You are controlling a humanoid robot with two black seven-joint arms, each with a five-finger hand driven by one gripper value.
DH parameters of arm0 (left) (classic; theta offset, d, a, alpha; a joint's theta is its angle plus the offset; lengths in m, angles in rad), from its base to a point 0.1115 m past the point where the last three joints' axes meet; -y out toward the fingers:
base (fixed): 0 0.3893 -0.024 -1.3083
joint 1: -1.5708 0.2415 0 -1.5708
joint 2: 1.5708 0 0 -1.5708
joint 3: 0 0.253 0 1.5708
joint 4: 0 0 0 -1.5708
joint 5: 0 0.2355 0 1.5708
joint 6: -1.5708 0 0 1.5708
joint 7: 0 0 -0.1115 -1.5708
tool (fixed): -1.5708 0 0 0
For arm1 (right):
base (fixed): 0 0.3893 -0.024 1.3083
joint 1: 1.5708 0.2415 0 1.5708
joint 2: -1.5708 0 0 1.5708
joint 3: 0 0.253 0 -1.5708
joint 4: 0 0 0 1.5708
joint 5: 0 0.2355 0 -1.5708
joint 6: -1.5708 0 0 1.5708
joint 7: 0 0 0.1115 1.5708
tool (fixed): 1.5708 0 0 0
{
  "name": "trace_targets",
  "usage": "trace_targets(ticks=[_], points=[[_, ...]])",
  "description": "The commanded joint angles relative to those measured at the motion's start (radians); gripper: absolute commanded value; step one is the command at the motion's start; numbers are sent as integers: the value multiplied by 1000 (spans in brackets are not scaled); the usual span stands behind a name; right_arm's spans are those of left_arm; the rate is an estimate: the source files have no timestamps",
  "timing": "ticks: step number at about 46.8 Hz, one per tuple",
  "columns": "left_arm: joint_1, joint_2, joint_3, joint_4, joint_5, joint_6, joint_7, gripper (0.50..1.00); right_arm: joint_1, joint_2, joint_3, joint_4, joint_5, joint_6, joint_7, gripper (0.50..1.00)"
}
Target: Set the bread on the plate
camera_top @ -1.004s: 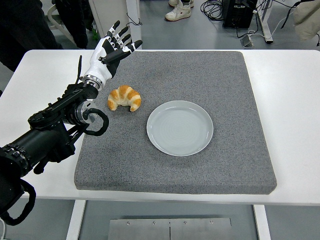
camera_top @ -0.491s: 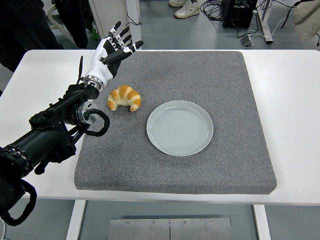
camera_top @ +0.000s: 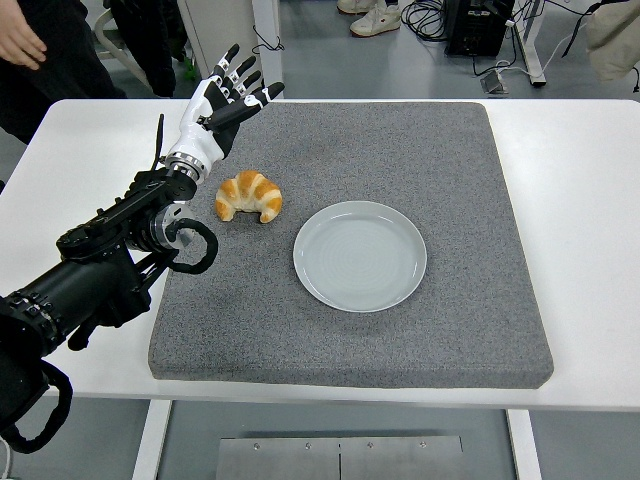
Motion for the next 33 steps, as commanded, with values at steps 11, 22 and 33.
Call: trace_targets(ticks=[11,22,33], points=[[-17,12,4,-14,-1,8,47,960,-5,0,0,8,0,1,0,1000],[-55,125,6,-95,7,14,149,958,-5,0,0,11,0,1,0,1000],[-120,292,163,-287,8,32,166,958,-5,0,0,9,0,1,0,1000]])
